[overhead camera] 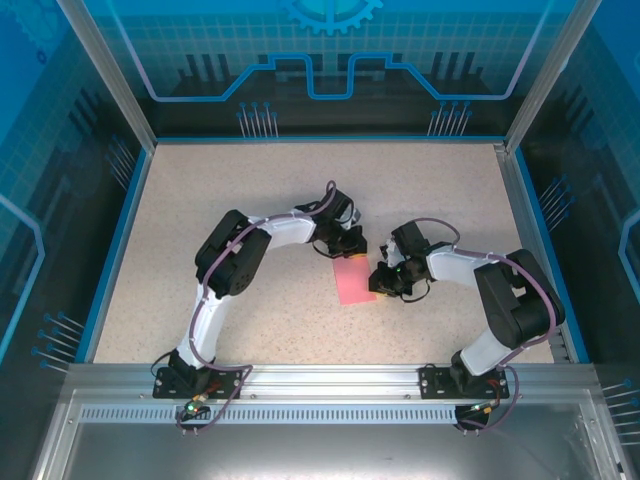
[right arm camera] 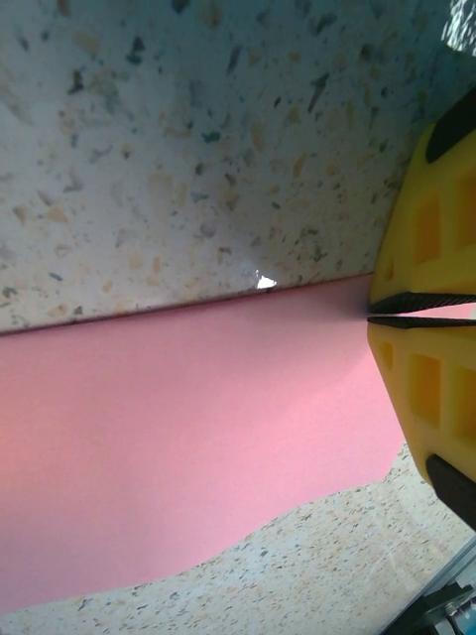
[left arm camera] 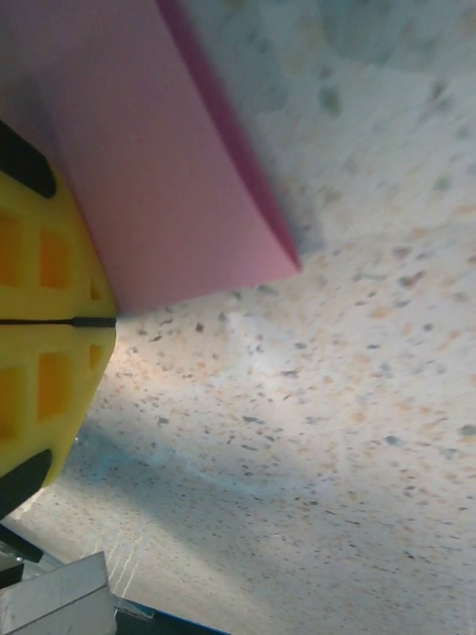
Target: Fold a paper plane with a square sheet of paper (pick it up from the middle)
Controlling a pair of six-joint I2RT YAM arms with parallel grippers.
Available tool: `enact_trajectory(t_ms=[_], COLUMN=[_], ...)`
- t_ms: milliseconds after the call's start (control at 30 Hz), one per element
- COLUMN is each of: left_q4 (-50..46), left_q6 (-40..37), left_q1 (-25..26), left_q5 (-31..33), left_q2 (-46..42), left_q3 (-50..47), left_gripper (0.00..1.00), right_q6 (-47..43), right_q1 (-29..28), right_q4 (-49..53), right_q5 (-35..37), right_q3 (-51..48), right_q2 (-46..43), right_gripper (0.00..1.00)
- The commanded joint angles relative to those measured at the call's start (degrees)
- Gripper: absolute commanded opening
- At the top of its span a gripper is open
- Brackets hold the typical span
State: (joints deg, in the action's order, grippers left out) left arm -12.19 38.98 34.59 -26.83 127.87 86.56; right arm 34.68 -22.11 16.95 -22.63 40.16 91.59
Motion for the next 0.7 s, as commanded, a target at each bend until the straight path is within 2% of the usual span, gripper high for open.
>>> enact_trajectory(t_ms=[0,300,500,667], left_q4=[-1.23,-3.50,-4.41,-4.93], left_q6=[-1.27,-2.74,-3.82,-4.53], left_q1=[-1.79,-2.76,-2.99,-2.95], left_q5=[3.09,3.83,3.23,2.42], left_q2=[2.59,4.38,4.33,4.42], left_q3=[2.08,4.49,3.96,3.35], left_gripper=[0.07,0.07,0.06,0.07], right_q6=[-0.74,-1.12,-0.72,-0.37], right_q1=[-0.11,-0.13,0.73,1.11], right_q4=[8.53,7.81,5.18,2.24], right_q5=[4.95,2.34,-0.53,-0.12], right_q3=[-2.62,-1.92,3.42,9.90], right_q2=[0.92,-2.29,-3.98,1.15], right_gripper=[0.15,0.15,0.16,0.16])
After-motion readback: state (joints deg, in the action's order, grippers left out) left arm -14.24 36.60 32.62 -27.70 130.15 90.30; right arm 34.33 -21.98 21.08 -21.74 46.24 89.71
